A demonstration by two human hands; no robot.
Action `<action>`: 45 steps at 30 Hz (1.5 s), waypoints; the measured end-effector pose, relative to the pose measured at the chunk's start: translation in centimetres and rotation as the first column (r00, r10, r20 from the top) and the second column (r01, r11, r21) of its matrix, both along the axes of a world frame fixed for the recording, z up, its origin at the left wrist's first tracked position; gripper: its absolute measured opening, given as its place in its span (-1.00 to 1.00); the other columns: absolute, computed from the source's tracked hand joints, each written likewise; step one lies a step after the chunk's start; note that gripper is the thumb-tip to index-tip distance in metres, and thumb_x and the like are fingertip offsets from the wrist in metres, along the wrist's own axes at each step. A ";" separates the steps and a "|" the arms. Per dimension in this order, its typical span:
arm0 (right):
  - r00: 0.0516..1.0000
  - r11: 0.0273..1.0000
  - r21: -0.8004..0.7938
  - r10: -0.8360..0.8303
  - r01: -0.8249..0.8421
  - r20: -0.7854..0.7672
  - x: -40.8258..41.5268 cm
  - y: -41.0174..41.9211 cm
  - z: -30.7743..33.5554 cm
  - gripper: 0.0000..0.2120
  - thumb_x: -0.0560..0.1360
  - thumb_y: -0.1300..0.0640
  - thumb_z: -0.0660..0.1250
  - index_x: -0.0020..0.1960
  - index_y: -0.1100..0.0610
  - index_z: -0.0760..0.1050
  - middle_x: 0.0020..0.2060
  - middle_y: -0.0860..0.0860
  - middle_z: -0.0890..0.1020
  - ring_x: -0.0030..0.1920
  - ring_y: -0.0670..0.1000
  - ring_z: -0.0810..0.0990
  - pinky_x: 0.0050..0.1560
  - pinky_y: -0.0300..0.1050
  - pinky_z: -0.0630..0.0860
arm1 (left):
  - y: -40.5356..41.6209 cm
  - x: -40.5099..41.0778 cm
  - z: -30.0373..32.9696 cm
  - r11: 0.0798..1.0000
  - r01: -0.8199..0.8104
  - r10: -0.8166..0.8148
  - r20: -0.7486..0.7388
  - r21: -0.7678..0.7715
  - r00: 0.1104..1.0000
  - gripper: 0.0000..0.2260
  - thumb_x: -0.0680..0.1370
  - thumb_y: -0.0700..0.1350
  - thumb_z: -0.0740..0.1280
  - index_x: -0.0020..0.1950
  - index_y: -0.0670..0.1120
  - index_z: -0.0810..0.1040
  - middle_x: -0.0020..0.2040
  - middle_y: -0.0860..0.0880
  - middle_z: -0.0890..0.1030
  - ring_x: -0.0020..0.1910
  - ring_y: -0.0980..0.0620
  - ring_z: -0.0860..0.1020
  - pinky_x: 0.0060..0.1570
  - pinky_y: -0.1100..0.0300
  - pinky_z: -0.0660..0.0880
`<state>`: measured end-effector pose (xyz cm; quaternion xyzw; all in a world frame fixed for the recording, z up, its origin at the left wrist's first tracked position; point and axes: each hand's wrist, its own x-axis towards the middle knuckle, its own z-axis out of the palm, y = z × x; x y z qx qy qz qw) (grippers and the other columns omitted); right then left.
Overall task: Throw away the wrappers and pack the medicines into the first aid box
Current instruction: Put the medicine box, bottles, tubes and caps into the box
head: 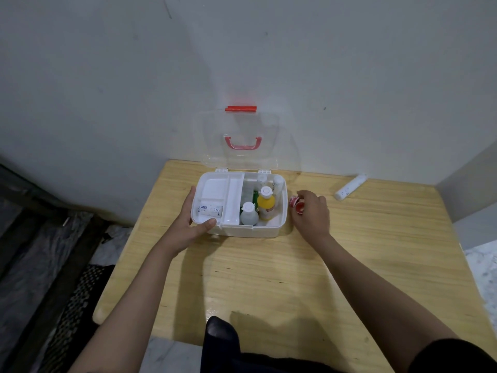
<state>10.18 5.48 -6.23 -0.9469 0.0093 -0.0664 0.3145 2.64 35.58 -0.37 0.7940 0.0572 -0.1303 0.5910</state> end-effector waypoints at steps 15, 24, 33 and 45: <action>0.998 1.000 0.024 0.001 -0.003 0.067 -0.1 -0.1 -0.8 -0.73 0.40 0.12 0.40 0.10 -0.04 0.59 -0.15 -0.06 0.71 -0.16 0.01 0.37 -0.12 0.05 0.45 | 0.1 0.2 -0.7 1.000 -0.011 0.012 0.024 -0.013 1.000 -0.07 0.32 0.20 0.49 0.51 0.28 -0.04 0.52 0.28 0.11 0.46 0.21 0.22 0.44 -0.07 0.23; 0.988 0.996 -0.073 0.058 -0.048 0.140 -1.2 -1.5 -0.7 -0.68 0.38 0.13 0.43 0.13 0.03 0.59 -0.17 0.02 0.65 -0.15 0.17 0.48 -0.19 0.01 0.44 | 0.3 0.3 -0.9 1.000 -0.007 0.008 0.032 -0.018 0.999 -0.09 0.34 0.20 0.49 0.51 0.29 -0.03 0.53 0.24 0.12 0.47 0.16 0.23 0.42 -0.11 0.25; 0.989 0.989 -0.011 0.150 -0.150 -0.017 -1.7 -1.7 -0.6 -0.68 0.41 0.11 0.38 0.15 -0.09 0.58 0.12 0.05 0.52 0.08 0.10 0.47 0.04 0.08 0.48 | 0.2 0.3 -0.9 1.000 -0.009 0.010 0.029 -0.016 1.000 -0.08 0.31 0.22 0.48 0.50 0.31 -0.04 0.50 0.27 0.13 0.45 0.18 0.25 0.41 -0.10 0.27; 0.987 0.992 0.031 0.123 -0.121 -0.106 -1.7 -0.6 -0.3 -0.67 0.39 0.03 0.40 0.15 0.00 0.54 -0.04 -0.01 0.61 -0.01 0.12 0.50 -0.05 0.04 0.48 | -0.1 0.1 -0.5 0.999 -0.019 0.019 0.019 -0.026 1.000 -0.10 0.34 0.16 0.48 0.51 0.29 -0.03 0.49 0.27 0.18 0.44 0.18 0.26 0.41 -0.08 0.28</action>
